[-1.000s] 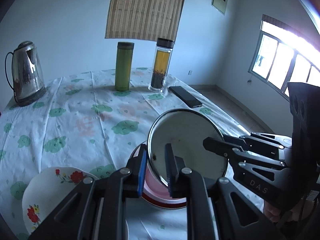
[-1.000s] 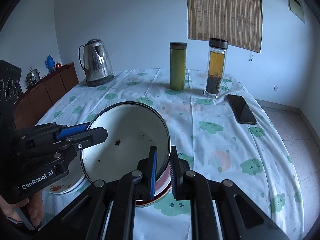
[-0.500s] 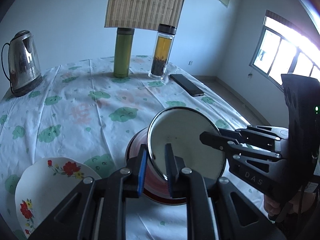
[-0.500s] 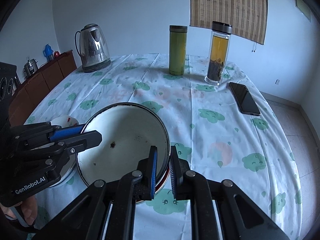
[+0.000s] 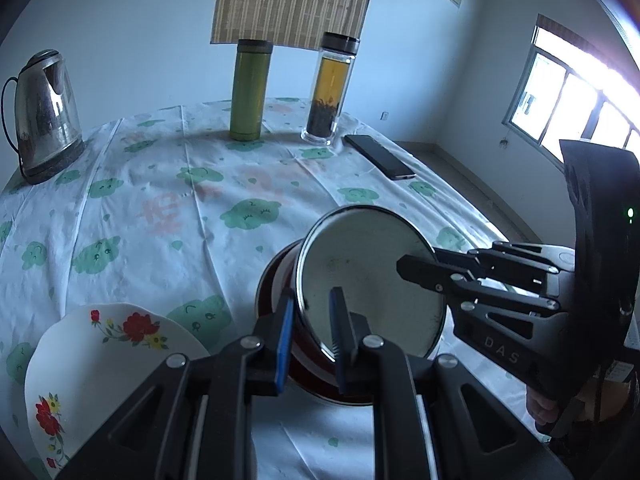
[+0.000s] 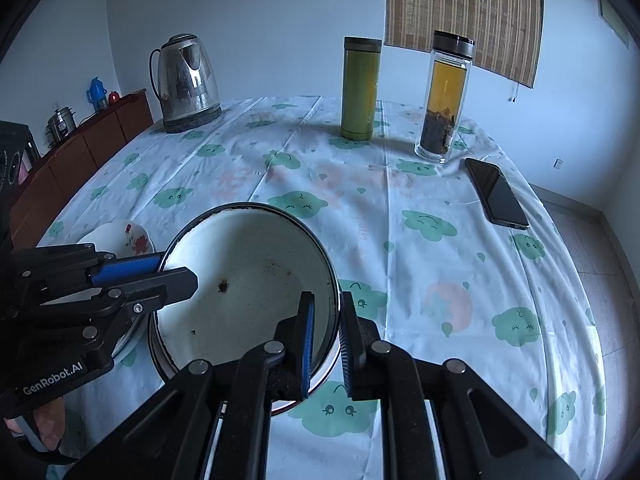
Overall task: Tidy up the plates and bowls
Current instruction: 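Lift the white enamel bowl with both grippers and lower it onto the red-and-steel bowl stack, then open both grippers and release the white enamel bowl on the stack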
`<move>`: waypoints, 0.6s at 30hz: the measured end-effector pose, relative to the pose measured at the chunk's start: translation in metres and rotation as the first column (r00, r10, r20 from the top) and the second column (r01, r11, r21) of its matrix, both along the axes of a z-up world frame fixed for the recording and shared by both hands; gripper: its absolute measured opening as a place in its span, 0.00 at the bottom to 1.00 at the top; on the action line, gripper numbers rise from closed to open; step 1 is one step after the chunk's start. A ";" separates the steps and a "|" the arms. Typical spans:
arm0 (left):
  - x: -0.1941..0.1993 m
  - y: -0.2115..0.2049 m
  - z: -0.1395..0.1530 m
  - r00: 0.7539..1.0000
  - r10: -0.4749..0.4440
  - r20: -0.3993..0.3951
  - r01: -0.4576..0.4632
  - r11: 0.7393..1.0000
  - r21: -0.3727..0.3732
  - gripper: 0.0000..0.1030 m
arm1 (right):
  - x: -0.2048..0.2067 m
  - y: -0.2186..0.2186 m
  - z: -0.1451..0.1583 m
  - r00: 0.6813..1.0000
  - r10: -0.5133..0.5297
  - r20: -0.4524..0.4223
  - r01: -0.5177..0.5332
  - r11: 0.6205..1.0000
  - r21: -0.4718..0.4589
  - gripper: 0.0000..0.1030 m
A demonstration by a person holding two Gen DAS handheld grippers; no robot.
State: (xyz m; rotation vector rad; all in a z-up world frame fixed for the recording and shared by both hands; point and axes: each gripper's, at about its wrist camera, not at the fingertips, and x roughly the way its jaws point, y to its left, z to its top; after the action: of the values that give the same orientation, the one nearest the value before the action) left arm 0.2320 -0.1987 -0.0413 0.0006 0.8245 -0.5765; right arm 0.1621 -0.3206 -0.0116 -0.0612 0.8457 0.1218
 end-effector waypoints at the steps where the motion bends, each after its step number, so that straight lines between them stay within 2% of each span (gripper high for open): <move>1: 0.000 0.000 0.000 1.000 -0.001 0.000 0.001 1.000 -0.001 0.14 | 0.000 0.000 0.000 1.000 0.000 0.001 0.000 1.000 0.001 0.13; 8: 0.001 0.001 0.000 1.000 -0.002 -0.002 0.002 1.000 -0.006 0.14 | 0.001 0.000 -0.001 1.000 0.002 -0.001 -0.002 1.000 -0.010 0.13; 11: 0.002 0.003 0.001 1.000 -0.013 -0.006 0.013 1.000 -0.019 0.14 | 0.002 -0.001 -0.001 1.000 -0.002 0.001 0.002 1.000 -0.001 0.17; 14: 0.001 0.003 0.002 1.000 -0.020 -0.010 0.020 0.999 -0.033 0.14 | 0.002 -0.001 -0.003 1.000 0.002 0.007 -0.002 1.000 0.013 0.27; 16: 0.001 0.005 0.003 1.000 -0.016 -0.008 0.016 0.999 -0.037 0.15 | 0.000 0.000 -0.003 1.000 -0.003 0.013 0.003 1.000 0.005 0.48; 18: 0.001 0.007 0.004 1.000 -0.010 -0.007 0.009 0.999 -0.048 0.15 | -0.003 0.000 -0.002 0.999 -0.007 0.034 0.008 1.000 -0.004 0.60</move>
State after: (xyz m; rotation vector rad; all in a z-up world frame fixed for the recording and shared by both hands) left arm 0.2326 -0.1918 -0.0368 -0.0414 0.8178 -0.6053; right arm 0.1595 -0.3209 -0.0136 -0.0642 0.8117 0.1116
